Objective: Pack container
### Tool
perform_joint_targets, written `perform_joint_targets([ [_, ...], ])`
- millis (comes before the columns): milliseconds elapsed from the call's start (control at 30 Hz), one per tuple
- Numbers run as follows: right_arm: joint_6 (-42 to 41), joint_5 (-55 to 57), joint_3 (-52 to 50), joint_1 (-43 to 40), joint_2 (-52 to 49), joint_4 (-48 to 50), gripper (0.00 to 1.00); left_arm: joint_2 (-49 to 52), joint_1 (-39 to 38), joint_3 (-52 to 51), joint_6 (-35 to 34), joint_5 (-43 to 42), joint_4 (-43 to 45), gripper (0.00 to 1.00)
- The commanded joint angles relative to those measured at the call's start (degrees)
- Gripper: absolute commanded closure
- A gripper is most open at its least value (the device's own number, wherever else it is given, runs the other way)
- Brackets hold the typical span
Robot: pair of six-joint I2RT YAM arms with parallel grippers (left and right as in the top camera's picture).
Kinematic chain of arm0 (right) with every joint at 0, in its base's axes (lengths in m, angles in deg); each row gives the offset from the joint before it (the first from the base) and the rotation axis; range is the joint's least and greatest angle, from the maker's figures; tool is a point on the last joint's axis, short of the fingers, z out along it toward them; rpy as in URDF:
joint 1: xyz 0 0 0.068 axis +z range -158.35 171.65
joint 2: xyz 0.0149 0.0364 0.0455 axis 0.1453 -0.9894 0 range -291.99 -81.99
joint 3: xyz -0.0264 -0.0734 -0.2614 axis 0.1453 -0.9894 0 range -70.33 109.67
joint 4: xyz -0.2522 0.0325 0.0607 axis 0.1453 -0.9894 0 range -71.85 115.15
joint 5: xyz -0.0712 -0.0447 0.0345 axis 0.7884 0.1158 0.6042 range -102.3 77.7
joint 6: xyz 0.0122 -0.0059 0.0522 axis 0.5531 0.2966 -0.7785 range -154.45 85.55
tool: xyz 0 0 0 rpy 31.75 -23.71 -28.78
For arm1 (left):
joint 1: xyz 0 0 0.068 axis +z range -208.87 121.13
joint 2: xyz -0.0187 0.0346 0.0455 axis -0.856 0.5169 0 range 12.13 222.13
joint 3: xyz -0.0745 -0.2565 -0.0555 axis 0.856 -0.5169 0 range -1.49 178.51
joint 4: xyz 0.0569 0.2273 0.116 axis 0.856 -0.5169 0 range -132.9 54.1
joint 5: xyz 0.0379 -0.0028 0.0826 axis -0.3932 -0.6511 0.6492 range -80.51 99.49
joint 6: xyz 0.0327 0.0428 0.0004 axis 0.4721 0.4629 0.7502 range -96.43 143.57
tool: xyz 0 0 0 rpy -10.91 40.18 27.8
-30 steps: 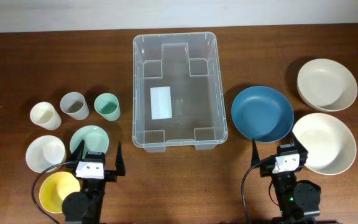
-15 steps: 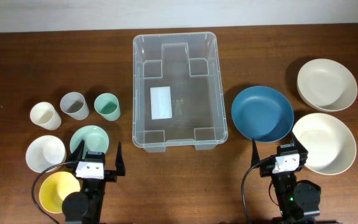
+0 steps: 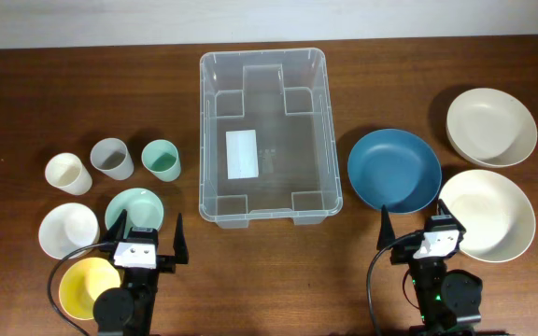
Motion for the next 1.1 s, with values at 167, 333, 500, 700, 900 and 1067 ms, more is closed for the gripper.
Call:
perform_joint_targets([
  [167, -6.10, 7.32, 18.08, -0.39, -20.00, -3.61, 0.01, 0.09, -0.07, -0.22, 0.31, -1.22, -0.20, 0.00],
  [333, -5.92, 7.23, 37.94, -0.39, -41.62, -12.22, 0.01, 0.09, -0.07, -0.22, 0.31, -1.22, -0.20, 0.00],
  [500, -5.29, 4.17, 57.79, -2.71, -58.01, -27.08, 0.01, 0.09, -0.07, -0.22, 0.28, -1.22, -0.20, 0.00],
  [700, 3.50, -17.27, 81.26, -11.69, -78.42, -50.21, 0.01, 0.09, -0.07, -0.22, 0.28, -1.22, -0.20, 0.00],
  [900, 3.98, -13.05, 83.78, -14.43, -83.12, -51.30, 0.01, 0.09, -0.07, -0.22, 0.31, -1.22, -0.20, 0.00],
  [1067, 7.45, -13.86, 83.78, -18.95, -87.82, -49.68, 0.01, 0.09, -0.07, -0.22, 0.31, -1.22, -0.20, 0.00],
])
